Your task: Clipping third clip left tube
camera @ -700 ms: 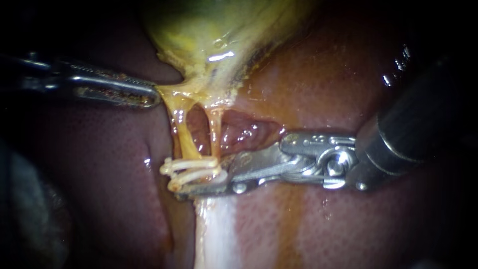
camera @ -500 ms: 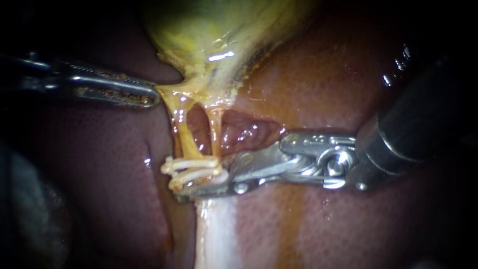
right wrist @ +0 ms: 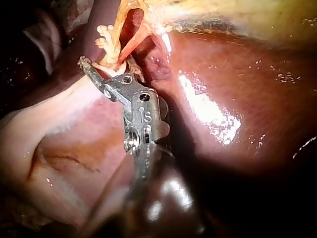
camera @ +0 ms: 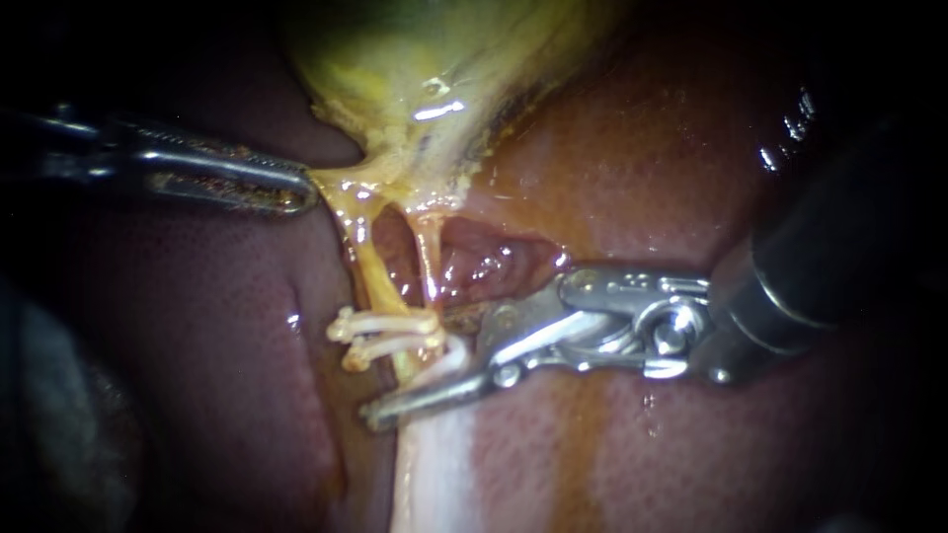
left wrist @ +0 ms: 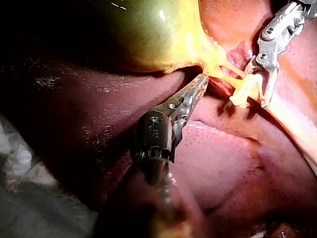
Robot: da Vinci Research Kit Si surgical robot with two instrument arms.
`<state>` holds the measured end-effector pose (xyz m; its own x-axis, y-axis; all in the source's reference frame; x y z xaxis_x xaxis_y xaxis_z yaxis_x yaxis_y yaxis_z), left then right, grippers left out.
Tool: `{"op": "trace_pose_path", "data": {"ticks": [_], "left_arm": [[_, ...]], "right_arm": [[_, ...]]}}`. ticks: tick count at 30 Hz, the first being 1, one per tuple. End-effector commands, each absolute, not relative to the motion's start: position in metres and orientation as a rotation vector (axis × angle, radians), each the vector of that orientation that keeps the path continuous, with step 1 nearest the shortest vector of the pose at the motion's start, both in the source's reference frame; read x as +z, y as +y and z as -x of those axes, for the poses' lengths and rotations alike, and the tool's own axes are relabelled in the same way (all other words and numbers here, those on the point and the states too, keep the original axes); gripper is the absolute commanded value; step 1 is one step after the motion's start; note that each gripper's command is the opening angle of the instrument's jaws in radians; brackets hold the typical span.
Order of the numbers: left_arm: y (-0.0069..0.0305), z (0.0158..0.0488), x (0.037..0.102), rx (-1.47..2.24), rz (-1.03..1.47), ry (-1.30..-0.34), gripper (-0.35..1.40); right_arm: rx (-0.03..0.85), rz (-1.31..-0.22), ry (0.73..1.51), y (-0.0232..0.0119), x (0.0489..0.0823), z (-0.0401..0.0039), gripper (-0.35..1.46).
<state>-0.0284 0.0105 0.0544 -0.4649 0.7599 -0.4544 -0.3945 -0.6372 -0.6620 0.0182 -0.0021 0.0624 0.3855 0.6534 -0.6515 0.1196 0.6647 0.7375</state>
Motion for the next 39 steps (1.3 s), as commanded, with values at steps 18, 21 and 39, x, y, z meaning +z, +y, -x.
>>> {"op": "trace_pose_path", "data": {"ticks": [18,21,39], "left_arm": [[0.0105,0.0283,0.0544,2.126,0.982,-0.620,-0.35],[0.0105,0.0283,0.0544,2.126,0.982,-0.620,-0.35],[0.0105,0.0282,0.0544,2.126,0.983,-0.621,-0.35]], "right_arm": [[0.427,-0.795,1.156,0.0014,0.0610,-0.0128,0.50],[0.434,-0.795,1.156,0.0019,0.0605,-0.0126,0.50],[0.532,-0.845,1.218,0.0043,0.0567,-0.0146,0.50]]}}
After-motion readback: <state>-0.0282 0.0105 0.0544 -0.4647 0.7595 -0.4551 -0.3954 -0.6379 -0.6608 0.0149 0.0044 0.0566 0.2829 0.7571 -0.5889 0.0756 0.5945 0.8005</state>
